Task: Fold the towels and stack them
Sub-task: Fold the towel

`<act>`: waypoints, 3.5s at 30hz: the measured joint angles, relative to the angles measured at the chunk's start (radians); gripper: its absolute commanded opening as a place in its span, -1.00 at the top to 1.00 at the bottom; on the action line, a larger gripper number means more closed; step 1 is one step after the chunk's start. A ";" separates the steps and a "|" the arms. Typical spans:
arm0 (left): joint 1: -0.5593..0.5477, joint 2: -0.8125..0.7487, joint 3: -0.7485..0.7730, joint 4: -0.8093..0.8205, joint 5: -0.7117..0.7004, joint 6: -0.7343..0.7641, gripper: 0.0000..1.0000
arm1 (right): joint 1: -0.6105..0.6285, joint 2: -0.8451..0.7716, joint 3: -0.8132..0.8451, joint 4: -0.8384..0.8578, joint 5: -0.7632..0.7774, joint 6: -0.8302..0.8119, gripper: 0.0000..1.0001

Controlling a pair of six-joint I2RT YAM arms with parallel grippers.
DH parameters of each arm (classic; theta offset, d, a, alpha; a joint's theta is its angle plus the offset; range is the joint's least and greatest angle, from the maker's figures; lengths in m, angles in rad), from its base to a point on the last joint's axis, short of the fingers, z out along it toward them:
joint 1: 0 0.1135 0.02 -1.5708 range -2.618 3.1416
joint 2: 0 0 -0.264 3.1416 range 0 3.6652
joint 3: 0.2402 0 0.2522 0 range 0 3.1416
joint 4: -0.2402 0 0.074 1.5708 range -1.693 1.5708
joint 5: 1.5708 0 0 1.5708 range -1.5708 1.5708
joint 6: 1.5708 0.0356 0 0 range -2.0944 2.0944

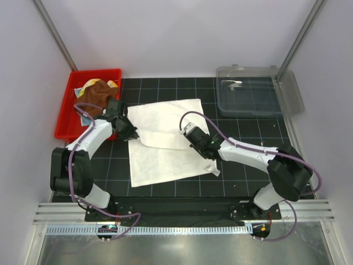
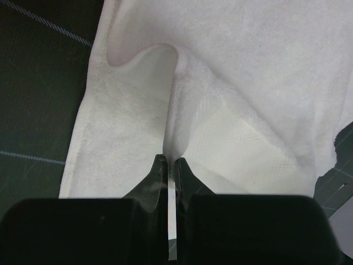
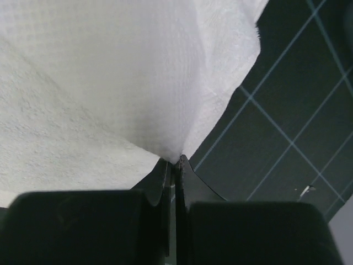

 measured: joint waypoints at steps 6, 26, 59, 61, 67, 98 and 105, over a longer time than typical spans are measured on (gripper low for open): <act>0.000 -0.114 0.103 -0.106 0.001 -0.021 0.99 | 0.000 -0.035 0.235 -0.194 0.093 -0.003 0.98; -0.003 -0.637 -0.445 -0.239 0.029 -0.077 0.99 | 0.069 0.029 0.269 -0.591 -0.055 0.251 0.98; -0.049 -0.761 -0.226 -0.455 0.008 -0.103 1.00 | 0.087 -0.014 0.428 -0.864 -0.017 0.465 0.98; -0.053 -0.790 -0.315 -0.457 0.021 -0.117 0.99 | 0.098 -0.008 0.404 -0.858 -0.025 0.479 0.98; -0.053 -0.774 -0.421 -0.440 0.034 -0.129 0.99 | 0.109 0.038 0.341 -0.818 -0.055 0.499 0.98; -0.094 -0.746 -0.358 -0.365 0.002 -0.171 -0.05 | 0.216 0.061 0.401 -0.820 -0.072 0.579 0.18; -0.095 -0.505 -0.481 -0.173 0.051 -0.211 0.07 | 0.108 0.126 0.276 -0.601 -0.110 0.575 0.19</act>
